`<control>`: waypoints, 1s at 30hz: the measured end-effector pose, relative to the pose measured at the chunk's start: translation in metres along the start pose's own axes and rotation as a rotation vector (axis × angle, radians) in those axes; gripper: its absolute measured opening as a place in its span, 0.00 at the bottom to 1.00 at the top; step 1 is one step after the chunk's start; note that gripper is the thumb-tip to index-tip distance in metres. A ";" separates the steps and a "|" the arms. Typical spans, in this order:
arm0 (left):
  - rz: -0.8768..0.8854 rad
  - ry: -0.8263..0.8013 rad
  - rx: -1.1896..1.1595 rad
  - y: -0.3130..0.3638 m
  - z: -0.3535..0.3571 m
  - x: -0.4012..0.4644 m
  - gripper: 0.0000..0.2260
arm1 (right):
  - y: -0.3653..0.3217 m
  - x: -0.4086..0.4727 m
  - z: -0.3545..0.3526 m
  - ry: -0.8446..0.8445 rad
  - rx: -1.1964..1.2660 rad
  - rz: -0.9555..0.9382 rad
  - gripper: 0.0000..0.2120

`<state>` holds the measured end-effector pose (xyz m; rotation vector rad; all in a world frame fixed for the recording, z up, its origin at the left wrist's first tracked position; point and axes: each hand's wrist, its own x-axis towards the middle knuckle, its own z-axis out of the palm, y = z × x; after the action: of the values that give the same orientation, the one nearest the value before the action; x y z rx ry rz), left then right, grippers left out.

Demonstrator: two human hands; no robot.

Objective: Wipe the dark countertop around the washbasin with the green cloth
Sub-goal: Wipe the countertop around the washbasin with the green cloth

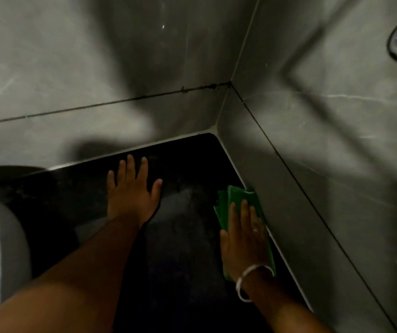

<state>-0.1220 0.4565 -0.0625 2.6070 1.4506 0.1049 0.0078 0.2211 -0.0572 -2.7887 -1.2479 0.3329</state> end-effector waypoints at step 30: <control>0.004 -0.049 0.002 -0.001 -0.002 0.000 0.33 | -0.057 0.139 -0.018 -0.027 -0.049 0.021 0.35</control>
<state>-0.1229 0.4571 -0.0602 2.5952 1.4298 0.0399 0.0603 0.3627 -0.0541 -2.8496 -1.2504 0.3474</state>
